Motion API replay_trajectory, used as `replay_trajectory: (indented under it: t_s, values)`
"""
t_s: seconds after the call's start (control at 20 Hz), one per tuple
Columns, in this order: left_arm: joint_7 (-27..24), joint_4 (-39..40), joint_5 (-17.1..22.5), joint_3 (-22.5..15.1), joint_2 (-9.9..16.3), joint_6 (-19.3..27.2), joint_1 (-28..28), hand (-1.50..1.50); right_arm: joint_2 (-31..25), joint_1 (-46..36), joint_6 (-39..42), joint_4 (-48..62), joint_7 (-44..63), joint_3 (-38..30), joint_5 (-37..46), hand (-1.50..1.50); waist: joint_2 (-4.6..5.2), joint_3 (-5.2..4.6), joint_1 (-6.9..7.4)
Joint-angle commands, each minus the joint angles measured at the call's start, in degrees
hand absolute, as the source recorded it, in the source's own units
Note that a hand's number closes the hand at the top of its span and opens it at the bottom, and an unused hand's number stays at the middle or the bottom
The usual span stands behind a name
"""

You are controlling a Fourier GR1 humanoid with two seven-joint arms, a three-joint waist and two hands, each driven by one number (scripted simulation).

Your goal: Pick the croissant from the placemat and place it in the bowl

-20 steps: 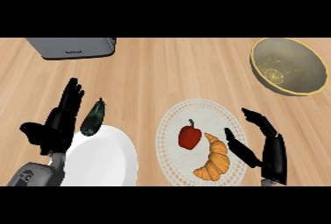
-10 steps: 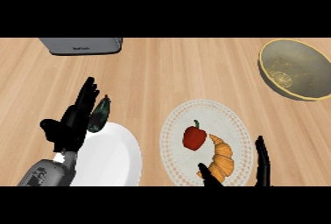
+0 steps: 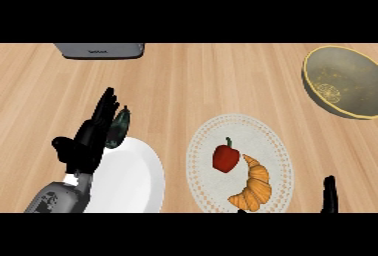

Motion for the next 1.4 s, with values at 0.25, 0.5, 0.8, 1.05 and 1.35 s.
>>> replay_trajectory:
  t_s: [0.25,0.5,0.8,1.05,1.35]
  values:
    - [0.17,1.91,0.25,1.69,-1.17,-1.36,-2.35,0.00,0.13,-6.27,20.05,-7.29,31.59,3.79,11.34,-1.50,0.09,0.15,0.59]
    - [1.21,-2.31,-1.94,0.42,-1.11,-1.59,1.82,0.00,0.13,-15.50,21.74,-0.23,40.54,4.33,11.10,-1.50,-0.21,0.30,0.96]
    - [2.31,-4.80,-4.30,1.29,-2.89,-1.67,3.14,0.00,0.13,-15.22,24.57,-4.58,39.87,5.24,8.85,-1.50,-0.38,0.33,0.68]
    - [0.52,1.03,-4.24,4.79,-4.33,-4.33,0.52,0.00,-1.28,-7.74,14.51,-4.23,30.03,8.28,5.56,-1.50,-0.38,0.34,0.21]
    - [-0.21,1.91,-6.05,5.55,-6.02,-5.30,1.10,0.00,0.10,-11.84,11.71,-2.42,28.53,6.24,3.51,-1.50,-0.33,0.33,0.34]
